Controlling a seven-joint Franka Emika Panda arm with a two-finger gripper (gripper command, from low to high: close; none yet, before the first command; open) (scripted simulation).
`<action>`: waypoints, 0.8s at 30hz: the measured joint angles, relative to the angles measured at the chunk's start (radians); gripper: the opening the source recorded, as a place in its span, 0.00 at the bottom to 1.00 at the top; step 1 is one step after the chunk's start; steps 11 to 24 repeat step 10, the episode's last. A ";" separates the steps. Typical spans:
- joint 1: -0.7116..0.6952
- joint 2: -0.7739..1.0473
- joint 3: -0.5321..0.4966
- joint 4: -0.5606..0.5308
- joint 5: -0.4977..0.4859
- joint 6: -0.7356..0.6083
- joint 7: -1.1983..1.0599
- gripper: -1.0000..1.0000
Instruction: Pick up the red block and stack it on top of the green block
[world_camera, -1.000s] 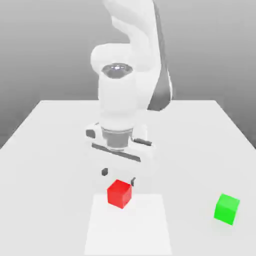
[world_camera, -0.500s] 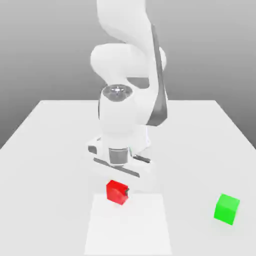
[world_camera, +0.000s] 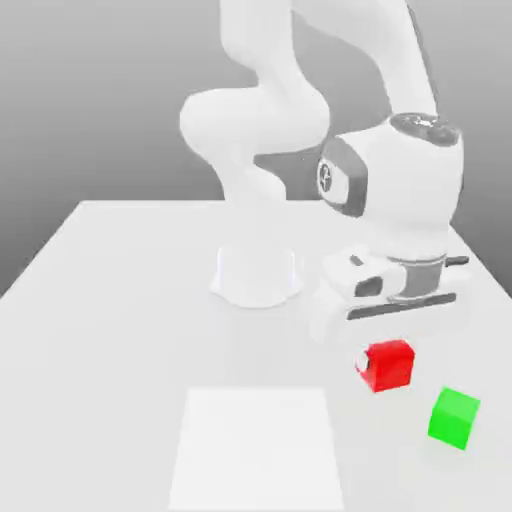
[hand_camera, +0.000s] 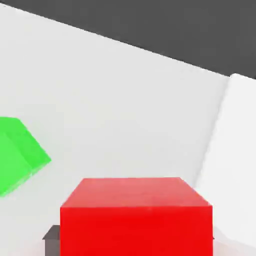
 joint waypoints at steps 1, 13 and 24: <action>0.025 0.018 0.015 0.026 -0.003 -0.008 -0.034 0.00; 0.063 0.203 -0.028 0.062 -0.115 0.135 0.011 1.00; 0.063 0.203 -0.028 0.062 -0.115 0.135 0.011 1.00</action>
